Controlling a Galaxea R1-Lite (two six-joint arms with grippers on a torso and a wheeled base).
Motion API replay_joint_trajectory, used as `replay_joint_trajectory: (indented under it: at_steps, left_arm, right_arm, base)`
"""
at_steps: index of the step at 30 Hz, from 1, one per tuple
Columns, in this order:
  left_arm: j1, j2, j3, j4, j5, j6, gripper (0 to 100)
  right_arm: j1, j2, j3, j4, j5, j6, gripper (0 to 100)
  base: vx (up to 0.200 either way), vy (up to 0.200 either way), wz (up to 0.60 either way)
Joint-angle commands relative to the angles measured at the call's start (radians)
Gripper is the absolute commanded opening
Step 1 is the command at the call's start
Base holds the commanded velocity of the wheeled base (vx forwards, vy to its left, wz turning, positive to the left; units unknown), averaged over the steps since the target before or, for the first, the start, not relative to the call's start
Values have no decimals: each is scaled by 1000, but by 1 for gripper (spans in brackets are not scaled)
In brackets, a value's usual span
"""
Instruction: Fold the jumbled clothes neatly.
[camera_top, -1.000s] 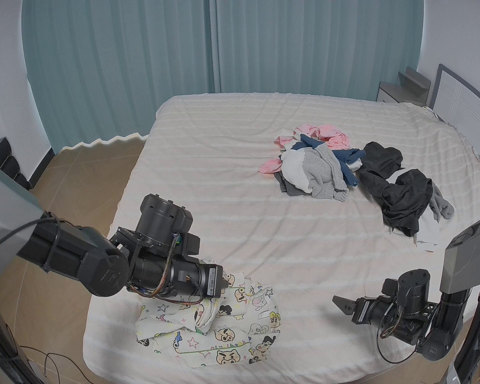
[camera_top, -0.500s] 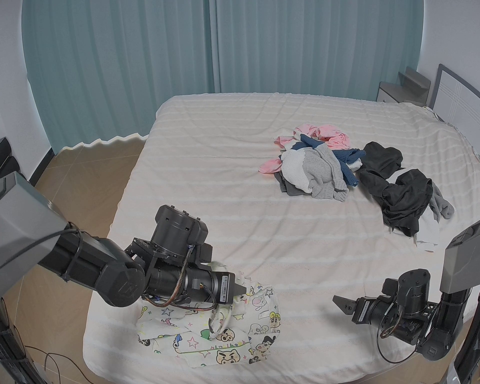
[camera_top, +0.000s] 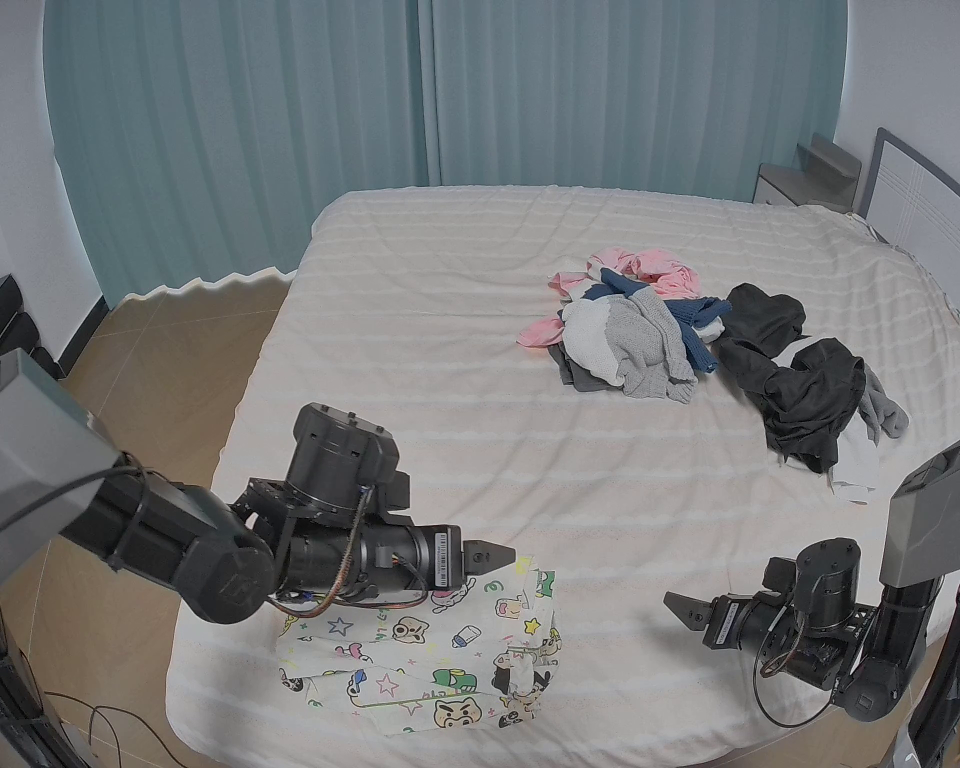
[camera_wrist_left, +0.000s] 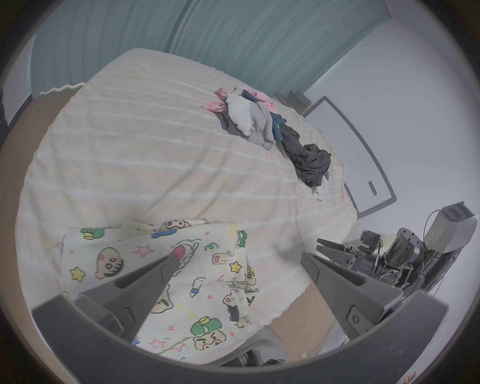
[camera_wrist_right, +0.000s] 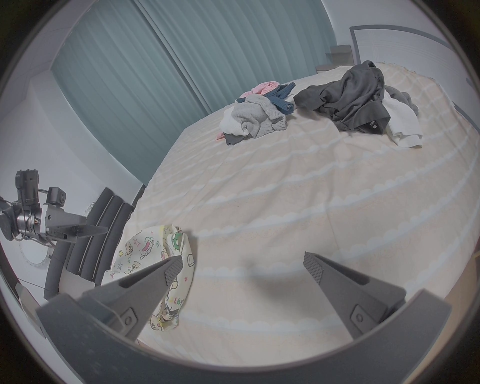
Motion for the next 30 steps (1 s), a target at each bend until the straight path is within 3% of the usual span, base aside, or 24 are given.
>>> replay_joint_trajectory:
  at_steps: [1, 8, 13, 21, 25, 30]
  left_arm:
    - [57, -152, 94, 1, -2, -4, 100]
    - [170, -336, 289, 4, -5, -51, 100]
    - [276, -419, 477, -3, -17, -65, 100]
    - [276, -518, 611, -59, -51, -112, 100]
    - [275, -575, 661, -148, -57, -214, 100]
    - [273, -589, 723, -194, -60, -221, 100]
  right_arm:
    - [12, -7, -33, 0, 35, -2, 100]
    - [117, -25, -122, 1, 95, -4, 100]
    - [235, -12, -145, 1, 209, -2, 100]
    - [310, 60, -327, 202, 224, -1, 100]
    - [333, 103, -429, 279, 226, 44, 100]
    - [342, 165, -492, 322, 232, 87, 100]
  base:
    - [0, 0, 0]
    - [0, 0, 0]
    - [0, 0, 0]
    - [0, 0, 0]
    - [0, 0, 0]
    - [0, 0, 0]
